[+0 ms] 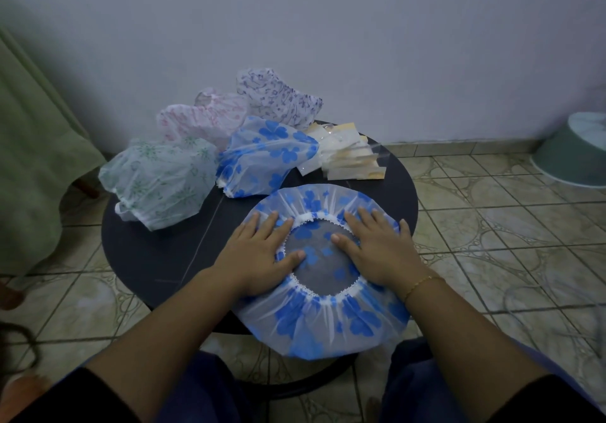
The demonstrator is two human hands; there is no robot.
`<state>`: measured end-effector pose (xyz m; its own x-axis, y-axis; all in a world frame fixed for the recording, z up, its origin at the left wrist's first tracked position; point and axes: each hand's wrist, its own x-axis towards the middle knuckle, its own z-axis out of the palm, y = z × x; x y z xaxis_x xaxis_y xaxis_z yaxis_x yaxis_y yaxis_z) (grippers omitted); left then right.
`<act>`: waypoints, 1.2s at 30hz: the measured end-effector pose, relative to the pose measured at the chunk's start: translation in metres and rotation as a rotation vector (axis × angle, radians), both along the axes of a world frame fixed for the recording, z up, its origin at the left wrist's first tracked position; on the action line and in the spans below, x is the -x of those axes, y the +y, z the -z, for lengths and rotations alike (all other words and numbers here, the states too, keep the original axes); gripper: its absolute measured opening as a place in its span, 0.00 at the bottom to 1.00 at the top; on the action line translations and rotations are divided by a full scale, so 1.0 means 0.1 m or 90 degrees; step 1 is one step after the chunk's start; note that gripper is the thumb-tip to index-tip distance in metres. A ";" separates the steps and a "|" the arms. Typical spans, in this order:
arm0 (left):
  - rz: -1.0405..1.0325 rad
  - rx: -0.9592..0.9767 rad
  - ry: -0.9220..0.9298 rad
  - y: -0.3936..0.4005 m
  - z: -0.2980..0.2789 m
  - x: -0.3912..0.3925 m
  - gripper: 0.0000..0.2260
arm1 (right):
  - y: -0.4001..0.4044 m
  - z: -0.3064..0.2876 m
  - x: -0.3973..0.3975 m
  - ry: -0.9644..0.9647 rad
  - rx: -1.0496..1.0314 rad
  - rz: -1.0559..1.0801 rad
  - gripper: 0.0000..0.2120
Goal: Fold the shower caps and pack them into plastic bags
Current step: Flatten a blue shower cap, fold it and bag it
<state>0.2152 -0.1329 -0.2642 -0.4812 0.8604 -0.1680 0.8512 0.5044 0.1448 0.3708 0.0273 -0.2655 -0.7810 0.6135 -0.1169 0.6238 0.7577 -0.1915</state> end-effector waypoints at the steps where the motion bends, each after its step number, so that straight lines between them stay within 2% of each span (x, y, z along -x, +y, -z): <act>1: -0.001 -0.002 0.001 0.00 0.00 0.00 0.31 | 0.00 0.00 0.00 0.000 -0.001 -0.001 0.33; 3: 0.001 -0.023 -0.009 -0.02 0.00 -0.01 0.30 | -0.01 0.00 -0.01 0.015 0.008 -0.008 0.32; 5: 0.001 -0.076 -0.057 -0.04 -0.01 0.01 0.29 | 0.00 -0.04 -0.03 0.097 0.066 -0.001 0.29; 7: -0.014 -0.186 -0.150 -0.07 -0.06 0.04 0.26 | 0.03 -0.12 -0.06 0.231 0.135 0.025 0.24; 9: -0.027 -0.303 -0.203 -0.12 -0.12 0.11 0.22 | 0.09 -0.20 -0.13 0.318 0.128 0.035 0.19; 12: 0.012 -0.412 -0.107 -0.26 -0.18 0.20 0.16 | 0.16 -0.25 -0.28 0.380 0.087 0.018 0.15; 14: 0.043 -0.437 -0.089 -0.38 -0.23 0.20 0.17 | 0.19 -0.26 -0.37 0.378 0.073 0.020 0.15; 18: 0.064 -0.383 -0.155 -0.62 -0.24 0.21 0.15 | 0.26 -0.22 -0.55 0.299 0.031 -0.050 0.20; 22: 0.099 -0.320 -0.156 -0.80 -0.15 0.30 0.26 | 0.35 -0.09 -0.69 0.262 -0.067 -0.190 0.19; 24: 0.110 -0.271 -0.142 -0.85 -0.13 0.32 0.26 | 0.39 -0.01 -0.76 0.222 -0.109 -0.253 0.21; 27: 0.127 -0.216 -0.123 -0.92 -0.14 0.32 0.26 | 0.39 0.09 -0.84 0.108 -0.173 -0.279 0.37; 30: 0.146 -0.155 -0.123 -0.95 -0.18 0.31 0.27 | 0.32 0.10 -0.86 0.060 -0.216 -0.273 0.42; 33: 0.136 -0.109 -0.160 -0.97 -0.22 0.31 0.27 | 0.31 0.09 -0.85 0.079 -0.238 -0.270 0.40; 36: 0.126 -0.104 -0.195 -0.96 -0.24 0.31 0.25 | 0.29 0.06 -0.84 0.093 -0.241 -0.264 0.33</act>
<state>0.1838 -0.2293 -0.2406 -0.2516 0.9588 -0.1321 0.8346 0.2840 0.4719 0.4545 0.0563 -0.2717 -0.9565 0.2313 0.1779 0.2481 0.9656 0.0783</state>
